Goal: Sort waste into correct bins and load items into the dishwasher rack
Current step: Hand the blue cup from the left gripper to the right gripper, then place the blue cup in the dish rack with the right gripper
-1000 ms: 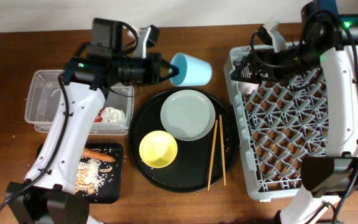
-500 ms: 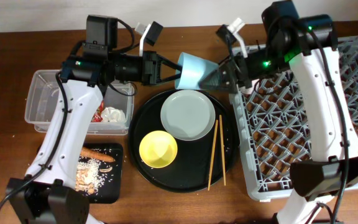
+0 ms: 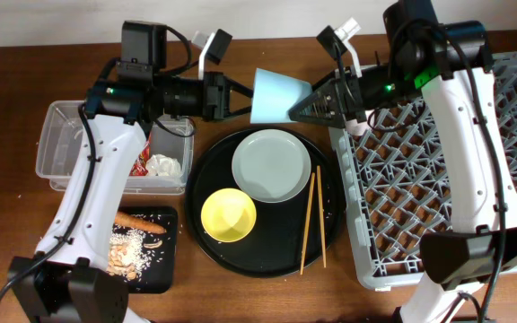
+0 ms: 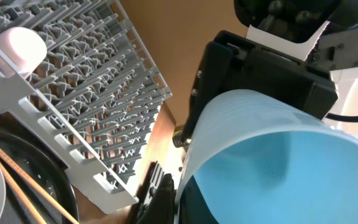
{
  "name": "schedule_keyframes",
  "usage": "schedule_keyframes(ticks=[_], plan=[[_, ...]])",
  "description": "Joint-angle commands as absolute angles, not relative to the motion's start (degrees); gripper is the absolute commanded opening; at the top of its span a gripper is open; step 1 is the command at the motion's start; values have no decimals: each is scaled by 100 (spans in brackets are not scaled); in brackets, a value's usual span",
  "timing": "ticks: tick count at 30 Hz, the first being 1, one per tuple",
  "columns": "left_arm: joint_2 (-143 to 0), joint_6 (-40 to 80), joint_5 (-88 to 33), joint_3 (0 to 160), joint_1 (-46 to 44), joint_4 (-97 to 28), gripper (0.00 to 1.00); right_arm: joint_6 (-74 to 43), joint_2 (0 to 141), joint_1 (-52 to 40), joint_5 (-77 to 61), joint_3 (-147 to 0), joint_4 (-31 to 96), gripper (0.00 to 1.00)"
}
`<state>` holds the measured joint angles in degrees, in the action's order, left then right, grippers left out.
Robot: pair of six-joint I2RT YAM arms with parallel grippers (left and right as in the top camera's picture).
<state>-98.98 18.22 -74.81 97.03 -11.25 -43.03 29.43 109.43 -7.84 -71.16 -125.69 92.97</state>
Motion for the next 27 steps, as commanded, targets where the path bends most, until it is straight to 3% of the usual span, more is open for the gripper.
schedule_keyframes(ticks=[1,8,19,21,27], plan=[[-9876,1662,-7669,9719,-1334,-4348,7,2871,10877,-746,-7094,-12672,9100,55],[-9876,1662,-7168,9719,-1332,-4351,27,2869,10877,-740,-6930,-12672,8886,54],[-9876,1664,-5505,9717,-882,-4552,31,2805,10877,-473,-6058,-12669,8976,54],[-9876,1662,-5411,9717,-882,-4611,31,2779,10877,-471,-5603,-12672,8980,52],[-9876,1656,-4836,9717,-884,-5175,30,1247,10877,137,-3321,-12669,8971,46]])
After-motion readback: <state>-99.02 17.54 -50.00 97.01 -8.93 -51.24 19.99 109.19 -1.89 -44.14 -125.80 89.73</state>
